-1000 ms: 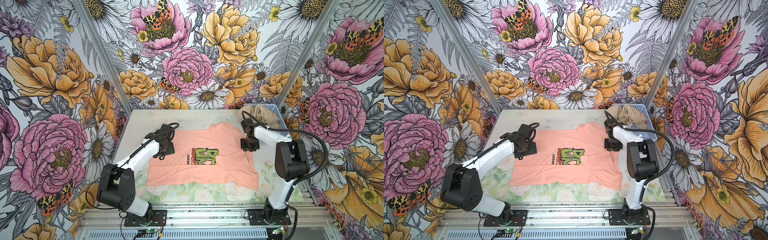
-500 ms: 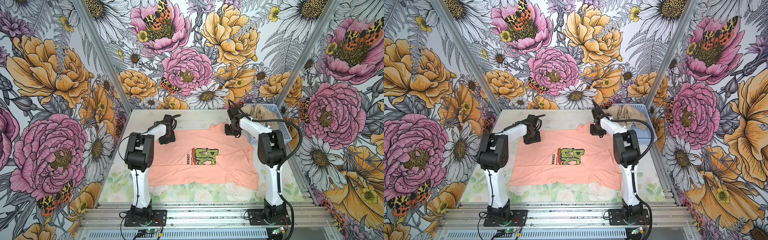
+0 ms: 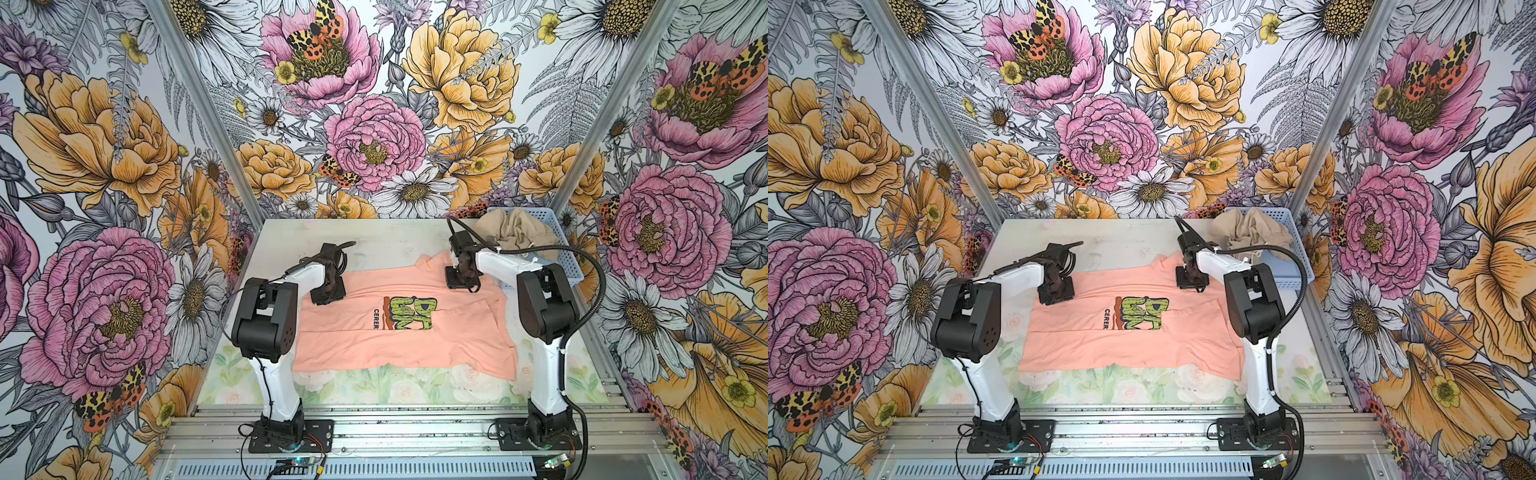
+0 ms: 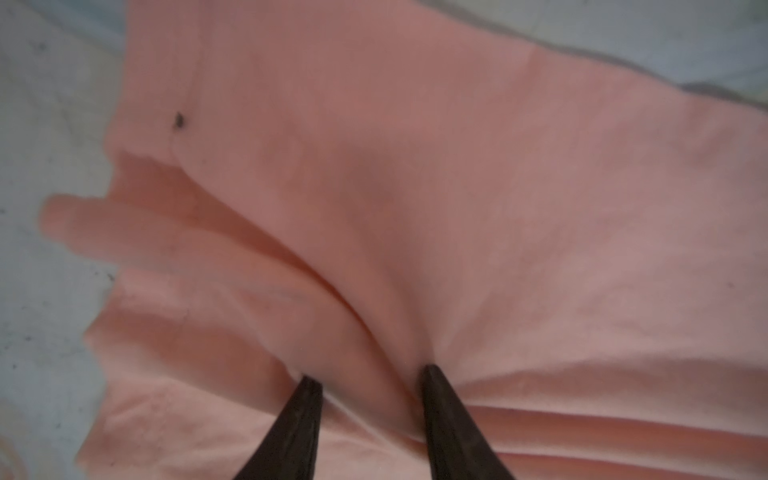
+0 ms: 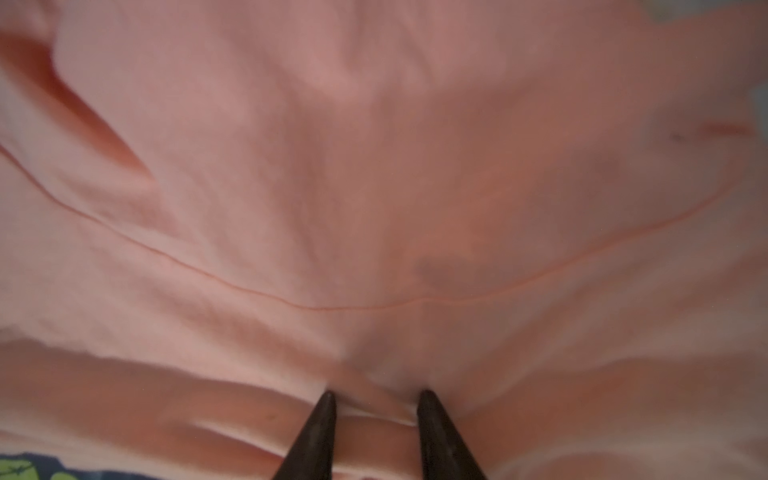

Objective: Fold and stack the mixed laundry pile

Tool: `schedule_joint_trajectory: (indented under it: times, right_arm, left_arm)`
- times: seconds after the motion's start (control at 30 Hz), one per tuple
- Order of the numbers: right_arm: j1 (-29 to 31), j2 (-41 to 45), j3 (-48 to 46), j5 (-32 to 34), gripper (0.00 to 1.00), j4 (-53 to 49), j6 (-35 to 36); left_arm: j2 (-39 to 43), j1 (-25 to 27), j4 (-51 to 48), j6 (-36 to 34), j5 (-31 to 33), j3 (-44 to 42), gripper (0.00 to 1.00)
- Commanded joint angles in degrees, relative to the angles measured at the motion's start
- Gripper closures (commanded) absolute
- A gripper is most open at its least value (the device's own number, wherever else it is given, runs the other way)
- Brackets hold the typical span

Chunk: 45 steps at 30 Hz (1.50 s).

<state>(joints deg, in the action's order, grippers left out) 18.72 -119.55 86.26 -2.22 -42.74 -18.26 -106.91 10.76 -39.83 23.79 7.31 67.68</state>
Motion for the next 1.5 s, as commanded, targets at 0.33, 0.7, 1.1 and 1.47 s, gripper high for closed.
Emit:
schedule_joint_trajectory:
  times: [0.33,0.7,1.1,1.47]
  right_arm:
    - [2.8,8.3,-7.8,-1.9,0.65,-8.9,0.3]
    - [2.6,11.8,2.9,-4.0,0.61,-12.2,-0.3]
    - [2.6,13.2,3.0,-4.7,0.6,-12.2,-0.9]
    - [2.6,13.6,2.4,-4.7,0.6,-12.1,-1.0]
  left_arm:
    - [12.5,3.0,-6.9,7.1,-1.6,-11.1,0.41]
    - [9.3,-7.8,-4.9,-0.7,0.8,5.9,0.42]
    - [-0.3,-15.0,2.1,-0.7,-6.4,6.6,0.61]
    - [-2.4,-16.5,2.6,0.0,-6.4,3.7,0.66]
